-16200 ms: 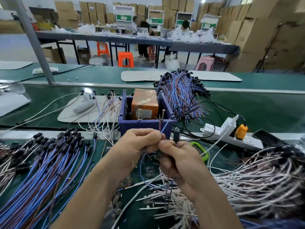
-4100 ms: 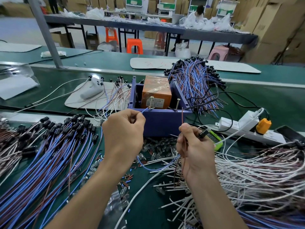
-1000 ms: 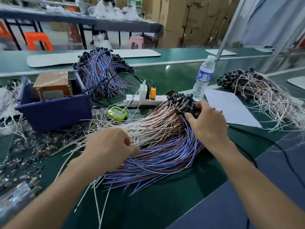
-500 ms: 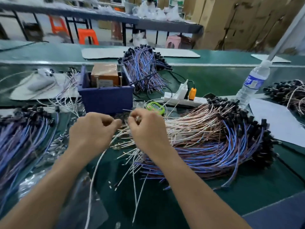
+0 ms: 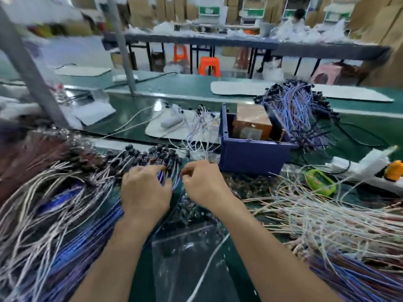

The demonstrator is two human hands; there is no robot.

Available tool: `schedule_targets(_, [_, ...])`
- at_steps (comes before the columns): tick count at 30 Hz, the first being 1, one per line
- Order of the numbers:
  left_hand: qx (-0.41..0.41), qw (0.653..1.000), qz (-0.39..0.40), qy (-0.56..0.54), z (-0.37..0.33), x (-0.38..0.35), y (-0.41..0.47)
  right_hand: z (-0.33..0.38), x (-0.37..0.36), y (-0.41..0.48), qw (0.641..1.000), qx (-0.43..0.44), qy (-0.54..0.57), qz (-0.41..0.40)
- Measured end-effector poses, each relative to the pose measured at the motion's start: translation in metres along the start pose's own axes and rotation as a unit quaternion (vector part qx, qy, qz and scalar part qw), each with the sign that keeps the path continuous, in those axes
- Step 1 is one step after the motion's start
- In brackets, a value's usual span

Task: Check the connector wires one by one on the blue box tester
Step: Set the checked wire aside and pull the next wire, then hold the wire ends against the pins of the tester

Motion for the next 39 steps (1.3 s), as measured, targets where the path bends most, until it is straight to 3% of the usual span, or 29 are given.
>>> schedule_targets(4, [-0.012,0.999,0.039,-0.01,0.009,-0.017,0.002,0.004,-0.017,0.025,0.998,-0.048,-0.041,0.012])
schedule_targets(11, [0.038,0.995,-0.066,-0.066,0.011,0.001,0.004,0.003,-0.024,0.046,0.996,-0.087,-0.029,-0.018])
schedule_targets(16, [0.074,0.96,-0.098,-0.252,0.008,0.012,0.005,0.012,-0.026,0.044,0.993,-0.077,0.076,-0.035])
schedule_targets(21, [0.116,0.885,-0.031,-0.449,0.006,0.005,0.009,0.019,-0.025,0.038,0.929,-0.087,0.358,0.023])
schedule_targets(25, [0.079,0.828,0.053,-0.553,-0.006,0.004,0.009,0.023,-0.005,0.02,0.91,-0.057,0.411,0.023])
schedule_targets(29, [0.031,0.775,0.215,-0.593,-0.028,0.004,-0.004,0.007,0.02,-0.013,0.887,-0.067,0.448,-0.085])
schedule_targets(34, [0.021,0.769,0.387,-0.509,-0.038,-0.004,-0.022,-0.044,0.055,-0.062,0.735,-0.093,0.648,-0.177])
schedule_targets(37, [0.007,0.768,0.48,-0.424,-0.041,-0.006,-0.031,-0.073,0.08,-0.077,0.75,-0.061,0.63,-0.192])
schedule_targets(39, [0.028,0.822,0.44,-0.36,-0.037,-0.008,-0.027,-0.091,0.097,-0.083,0.784,-0.047,0.587,-0.195])
Point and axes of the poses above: each hand's wrist, its own y-axis towards the middle knuckle, its own x-axis out of the back of the hand, z = x × y, the point moved 4 cm from there along y, towards the middle knuckle, and after that the axes turned 5 degrees about -y, right-handed, at the moved point
